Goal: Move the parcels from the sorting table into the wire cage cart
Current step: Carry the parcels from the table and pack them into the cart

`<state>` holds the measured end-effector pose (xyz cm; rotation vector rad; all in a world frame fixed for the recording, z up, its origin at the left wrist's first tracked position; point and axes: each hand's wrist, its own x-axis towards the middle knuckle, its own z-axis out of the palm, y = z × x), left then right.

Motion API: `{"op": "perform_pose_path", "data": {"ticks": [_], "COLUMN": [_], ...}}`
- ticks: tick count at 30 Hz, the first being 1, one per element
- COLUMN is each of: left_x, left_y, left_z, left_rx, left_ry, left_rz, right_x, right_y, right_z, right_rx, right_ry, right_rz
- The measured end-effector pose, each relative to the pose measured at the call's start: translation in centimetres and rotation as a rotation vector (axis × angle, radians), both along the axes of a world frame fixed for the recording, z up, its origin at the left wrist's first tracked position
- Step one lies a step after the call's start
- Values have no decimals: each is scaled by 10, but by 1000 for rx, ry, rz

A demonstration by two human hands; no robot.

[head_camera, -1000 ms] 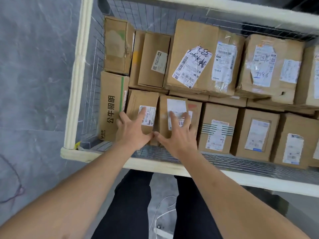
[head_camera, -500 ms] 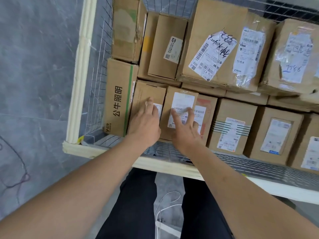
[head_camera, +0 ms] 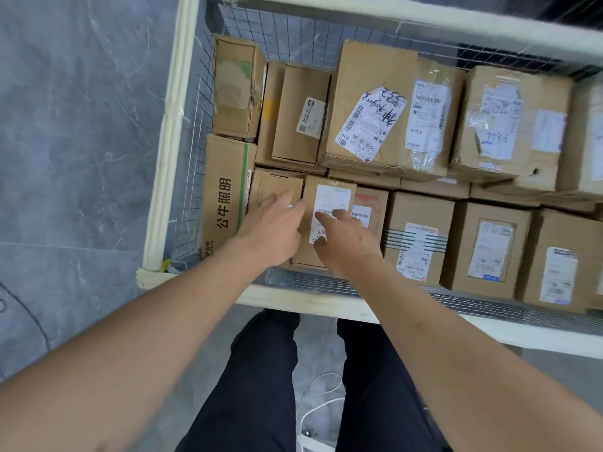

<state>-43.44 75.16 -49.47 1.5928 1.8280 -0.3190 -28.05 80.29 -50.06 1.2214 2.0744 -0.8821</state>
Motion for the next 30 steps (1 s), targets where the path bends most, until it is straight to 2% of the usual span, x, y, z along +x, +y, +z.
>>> {"op": "perform_pose_path", "data": {"ticks": [7, 18, 25, 30], "left_x": [2, 34, 91, 145], "left_y": [-2, 14, 26, 38], "left_z": [73, 229, 319, 360], "left_rx": [87, 197, 316, 398], "left_ry": [-8, 38, 37, 54], "left_rz": [-134, -294, -401, -486], "right_x": [14, 47, 105, 169], "right_y": [-8, -21, -22, -24], "right_z": [80, 233, 315, 360], "right_rx": [105, 324, 414, 493], "right_ry": [101, 169, 182, 162], "right_rz": [-55, -206, -292, -338]}}
